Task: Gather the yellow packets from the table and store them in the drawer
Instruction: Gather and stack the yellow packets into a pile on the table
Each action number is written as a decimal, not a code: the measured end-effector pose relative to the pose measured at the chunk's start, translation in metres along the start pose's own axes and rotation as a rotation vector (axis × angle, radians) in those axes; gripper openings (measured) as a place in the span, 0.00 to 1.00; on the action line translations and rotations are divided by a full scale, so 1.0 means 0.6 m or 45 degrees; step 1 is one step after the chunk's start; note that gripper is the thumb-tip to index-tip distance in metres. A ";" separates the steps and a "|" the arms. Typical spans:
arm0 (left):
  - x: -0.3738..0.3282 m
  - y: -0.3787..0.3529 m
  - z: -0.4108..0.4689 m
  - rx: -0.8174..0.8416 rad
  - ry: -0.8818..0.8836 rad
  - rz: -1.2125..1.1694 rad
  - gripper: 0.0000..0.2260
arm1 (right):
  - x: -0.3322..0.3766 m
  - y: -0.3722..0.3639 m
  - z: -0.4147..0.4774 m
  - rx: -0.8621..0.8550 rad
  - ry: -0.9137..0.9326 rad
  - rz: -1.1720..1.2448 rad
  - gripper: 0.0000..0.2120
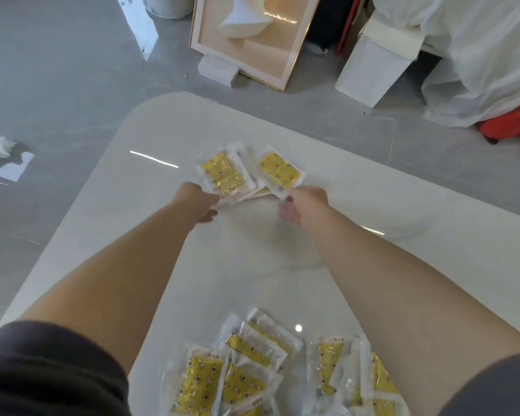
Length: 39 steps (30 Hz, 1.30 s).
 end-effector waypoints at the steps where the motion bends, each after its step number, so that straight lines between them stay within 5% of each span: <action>1: 0.016 -0.001 -0.005 0.027 0.035 0.092 0.25 | -0.014 0.008 -0.003 0.007 -0.055 -0.101 0.04; 5: 0.094 -0.010 -0.057 0.060 -0.058 0.589 0.14 | -0.070 0.057 -0.035 0.065 0.059 -0.694 0.05; 8: 0.159 -0.028 -0.120 0.141 -0.228 0.916 0.10 | -0.111 0.088 -0.085 0.294 0.326 -1.328 0.03; 11: 0.223 -0.035 -0.181 0.159 -0.330 1.116 0.12 | -0.165 0.114 -0.144 0.524 0.352 -1.560 0.06; 17: 0.328 -0.043 -0.266 0.152 -0.525 1.642 0.32 | -0.243 0.137 -0.220 0.593 0.478 -1.748 0.21; 22: 0.376 -0.046 -0.272 -0.017 -0.508 1.826 0.29 | -0.282 0.132 -0.240 0.423 0.668 -1.843 0.25; 29: 0.379 -0.045 -0.245 0.059 -0.429 1.539 0.21 | -0.305 0.127 -0.246 0.414 0.550 -1.768 0.08; 39: 0.397 -0.024 -0.274 0.142 -0.375 1.585 0.19 | -0.302 0.124 -0.260 0.258 0.694 -1.617 0.04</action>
Point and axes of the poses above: each hand's wrist, its own z-axis towards the middle knuckle, its own y-axis out of the back of the hand, x = y × z, the point moved 4 cm from there along z, towards the middle knuckle, and after that the axes turned 12 degrees about z, right-handed, at the moved point
